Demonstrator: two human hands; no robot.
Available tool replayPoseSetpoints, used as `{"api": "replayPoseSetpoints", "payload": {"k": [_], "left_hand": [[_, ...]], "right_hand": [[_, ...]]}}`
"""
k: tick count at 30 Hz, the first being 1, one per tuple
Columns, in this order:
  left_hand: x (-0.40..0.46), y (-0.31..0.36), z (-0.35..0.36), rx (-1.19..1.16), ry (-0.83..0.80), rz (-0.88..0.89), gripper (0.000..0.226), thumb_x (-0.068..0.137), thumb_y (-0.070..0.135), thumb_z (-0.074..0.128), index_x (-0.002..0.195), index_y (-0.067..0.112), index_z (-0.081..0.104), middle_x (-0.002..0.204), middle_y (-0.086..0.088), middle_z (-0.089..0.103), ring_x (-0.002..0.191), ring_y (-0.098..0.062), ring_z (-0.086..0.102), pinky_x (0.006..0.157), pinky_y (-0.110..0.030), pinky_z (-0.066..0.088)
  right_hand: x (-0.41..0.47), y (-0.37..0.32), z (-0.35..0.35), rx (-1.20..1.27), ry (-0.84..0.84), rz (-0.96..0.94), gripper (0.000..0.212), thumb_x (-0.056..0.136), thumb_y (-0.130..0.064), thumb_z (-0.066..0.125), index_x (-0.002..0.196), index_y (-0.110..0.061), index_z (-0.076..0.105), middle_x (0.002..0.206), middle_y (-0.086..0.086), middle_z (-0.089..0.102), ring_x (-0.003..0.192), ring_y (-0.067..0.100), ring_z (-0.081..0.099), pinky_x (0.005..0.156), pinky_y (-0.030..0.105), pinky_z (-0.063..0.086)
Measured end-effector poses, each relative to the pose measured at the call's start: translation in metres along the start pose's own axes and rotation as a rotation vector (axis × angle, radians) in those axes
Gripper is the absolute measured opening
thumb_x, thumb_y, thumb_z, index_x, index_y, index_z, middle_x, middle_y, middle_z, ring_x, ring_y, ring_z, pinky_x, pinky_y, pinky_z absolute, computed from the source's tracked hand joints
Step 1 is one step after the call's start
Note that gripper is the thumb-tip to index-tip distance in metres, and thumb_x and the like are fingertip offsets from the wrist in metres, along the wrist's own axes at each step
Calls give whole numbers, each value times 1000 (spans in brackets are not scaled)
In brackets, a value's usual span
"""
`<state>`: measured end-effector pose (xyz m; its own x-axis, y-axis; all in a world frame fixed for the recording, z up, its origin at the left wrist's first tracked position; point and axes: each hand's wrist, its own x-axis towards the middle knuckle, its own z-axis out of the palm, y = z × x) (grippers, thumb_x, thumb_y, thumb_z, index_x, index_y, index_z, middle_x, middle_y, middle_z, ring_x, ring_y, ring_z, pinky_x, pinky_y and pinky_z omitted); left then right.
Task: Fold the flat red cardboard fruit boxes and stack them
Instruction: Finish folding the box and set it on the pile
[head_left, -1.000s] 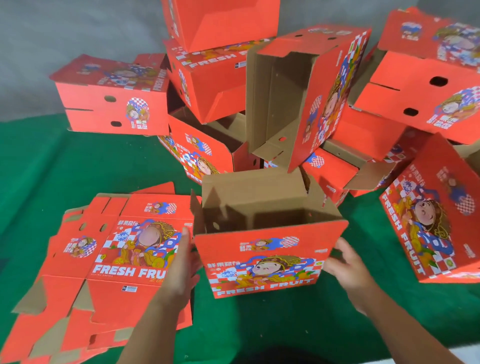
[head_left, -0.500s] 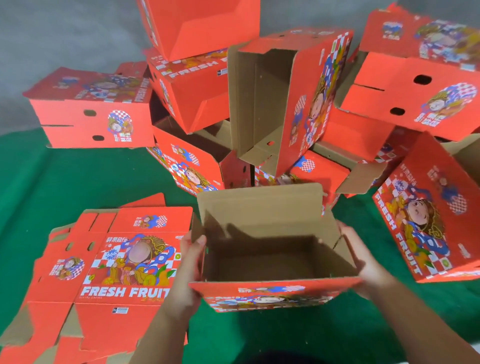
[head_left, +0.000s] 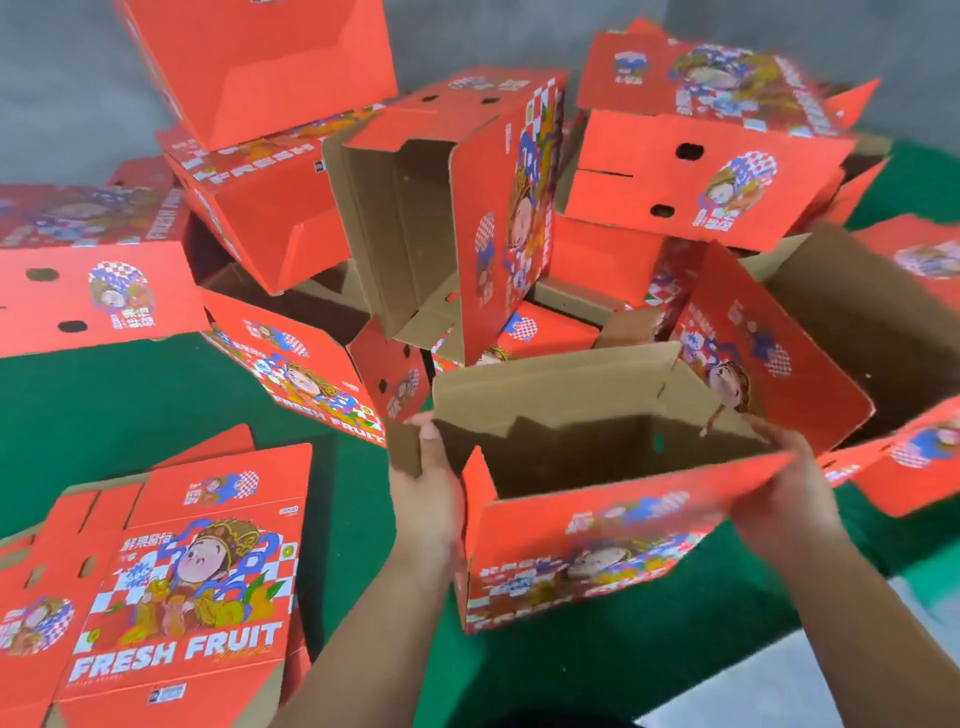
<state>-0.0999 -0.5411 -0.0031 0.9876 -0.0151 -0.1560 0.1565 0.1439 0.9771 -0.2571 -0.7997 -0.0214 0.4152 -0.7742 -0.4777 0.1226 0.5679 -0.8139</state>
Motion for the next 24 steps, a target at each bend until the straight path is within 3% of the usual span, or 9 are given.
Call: {"api": "replayPoseSetpoints", "payload": {"k": [2, 5, 7, 10, 13, 17, 19, 21, 24], "left_hand": [[-2, 0, 25, -42, 52, -24, 17, 110, 24, 49, 107, 29, 65, 110, 3, 71, 112, -21, 67, 101, -41, 53], [-13, 1, 55, -165, 115, -51, 11, 104, 32, 53, 109, 24, 59, 108, -1, 64, 104, -22, 62, 102, -43, 50], [-25, 3, 70, -189, 104, -85, 22, 89, 35, 55, 106, 22, 51, 101, -4, 57, 95, -20, 57, 91, -41, 47], [-55, -1, 85, -208, -58, -115, 34, 76, 29, 62, 107, 27, 47, 99, 6, 61, 89, -11, 61, 86, -32, 46], [-82, -6, 98, -153, -389, -117, 62, 73, 21, 66, 130, 27, 43, 112, 7, 64, 97, -4, 66, 84, -22, 51], [-76, -7, 102, 246, -513, -121, 50, 86, 31, 68, 128, 4, 59, 108, -7, 54, 115, -39, 58, 102, -51, 46], [-71, -7, 97, 473, -652, -181, 40, 97, 57, 60, 110, 19, 65, 105, 9, 61, 110, -17, 63, 96, -31, 48], [-72, -4, 98, 617, -812, -219, 52, 80, 84, 53, 101, 36, 55, 96, 23, 63, 97, -4, 62, 92, -18, 47], [-80, -6, 113, 663, -848, -281, 60, 77, 82, 52, 122, 42, 46, 116, 25, 62, 121, -15, 61, 110, -39, 45]], "right_hand": [[-12, -1, -11, 107, 115, -130, 14, 100, -15, 56, 98, -28, 59, 77, -13, 65, 77, 1, 62, 86, 18, 44], [-53, 20, -11, 37, 194, -381, 16, 94, -29, 55, 98, -42, 63, 103, -8, 61, 99, 14, 56, 88, 34, 44], [-78, 48, -8, -112, -29, -622, 37, 84, -33, 59, 118, -46, 62, 124, -10, 61, 111, 10, 58, 90, 32, 50], [-98, 98, -10, -636, -325, -823, 101, 77, -46, 78, 159, -16, 26, 159, 7, 30, 147, 27, 36, 113, 42, 39], [-73, 94, -22, -772, -119, -781, 110, 66, -37, 84, 156, -12, 27, 146, 7, 35, 139, 33, 39, 112, 58, 38], [-26, 55, -56, -1064, -39, -697, 102, 68, -31, 95, 149, -12, 37, 133, 2, 42, 123, 26, 40, 105, 45, 38], [-12, 48, -71, -1118, 49, -700, 75, 82, -22, 84, 145, -9, 46, 120, 8, 46, 110, 28, 43, 96, 46, 41], [-5, 43, -78, -1016, 160, -583, 51, 96, -18, 67, 143, -12, 50, 104, 7, 52, 99, 29, 50, 85, 43, 43], [-14, 43, -61, -861, 139, -360, 54, 97, -27, 64, 145, -25, 38, 91, -4, 68, 91, 31, 69, 78, 43, 53]]}}
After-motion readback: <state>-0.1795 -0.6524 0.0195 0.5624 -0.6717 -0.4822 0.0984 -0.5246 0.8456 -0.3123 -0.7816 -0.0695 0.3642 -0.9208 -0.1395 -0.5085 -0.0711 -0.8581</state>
